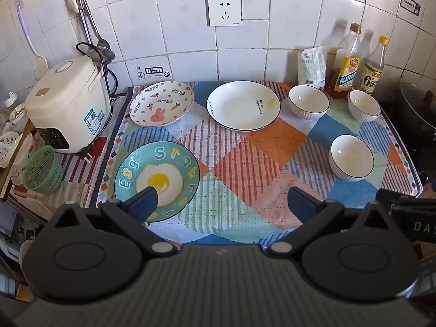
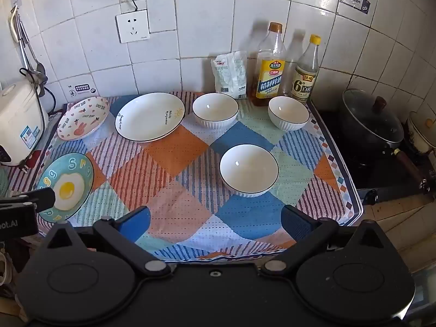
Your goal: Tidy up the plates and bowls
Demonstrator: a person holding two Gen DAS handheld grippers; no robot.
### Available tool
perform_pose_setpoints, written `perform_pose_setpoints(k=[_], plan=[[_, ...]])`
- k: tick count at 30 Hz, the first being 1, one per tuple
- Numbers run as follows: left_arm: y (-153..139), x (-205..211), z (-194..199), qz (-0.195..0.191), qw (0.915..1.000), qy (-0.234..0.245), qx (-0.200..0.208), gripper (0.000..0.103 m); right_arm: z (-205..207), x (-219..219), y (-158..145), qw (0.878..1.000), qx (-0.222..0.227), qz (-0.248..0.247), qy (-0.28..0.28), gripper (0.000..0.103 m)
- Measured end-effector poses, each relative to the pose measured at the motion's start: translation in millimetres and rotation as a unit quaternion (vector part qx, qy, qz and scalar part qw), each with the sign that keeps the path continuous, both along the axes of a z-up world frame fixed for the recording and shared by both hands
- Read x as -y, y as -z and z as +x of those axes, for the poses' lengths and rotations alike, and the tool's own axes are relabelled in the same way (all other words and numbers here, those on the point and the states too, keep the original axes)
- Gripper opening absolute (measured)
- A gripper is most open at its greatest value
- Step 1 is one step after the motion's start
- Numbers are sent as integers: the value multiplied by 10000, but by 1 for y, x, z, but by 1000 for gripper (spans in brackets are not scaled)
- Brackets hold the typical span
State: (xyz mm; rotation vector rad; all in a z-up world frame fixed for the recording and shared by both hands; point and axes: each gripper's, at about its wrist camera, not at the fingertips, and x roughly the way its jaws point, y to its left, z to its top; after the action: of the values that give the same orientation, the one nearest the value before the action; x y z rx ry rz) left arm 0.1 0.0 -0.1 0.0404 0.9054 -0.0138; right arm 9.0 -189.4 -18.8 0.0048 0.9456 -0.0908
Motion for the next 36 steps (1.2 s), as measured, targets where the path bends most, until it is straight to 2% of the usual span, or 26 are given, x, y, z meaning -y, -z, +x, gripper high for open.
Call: perform_pose_setpoints(k=[4,10,15,25,36], plan=[[1,-3,2,-15,10000,-57,-20,103,-1,0,0,10000,29,-28,20,103],[-3,1,-7,131,9997,-62,175,103,-3,2,-2,10000,32,-50,16,103],[-1,-2,-12,4,9998,-197,70,103,-5,2,-3,9999,52,-95,26,103],[-3,-9,-25,14,9991,-416,118,103,-11,-4,-6,9998,85,-151,-45,103],[0,-11,-35,104,9991,-385,141,103,-19,0,-5,9998,130,-138,65,103]])
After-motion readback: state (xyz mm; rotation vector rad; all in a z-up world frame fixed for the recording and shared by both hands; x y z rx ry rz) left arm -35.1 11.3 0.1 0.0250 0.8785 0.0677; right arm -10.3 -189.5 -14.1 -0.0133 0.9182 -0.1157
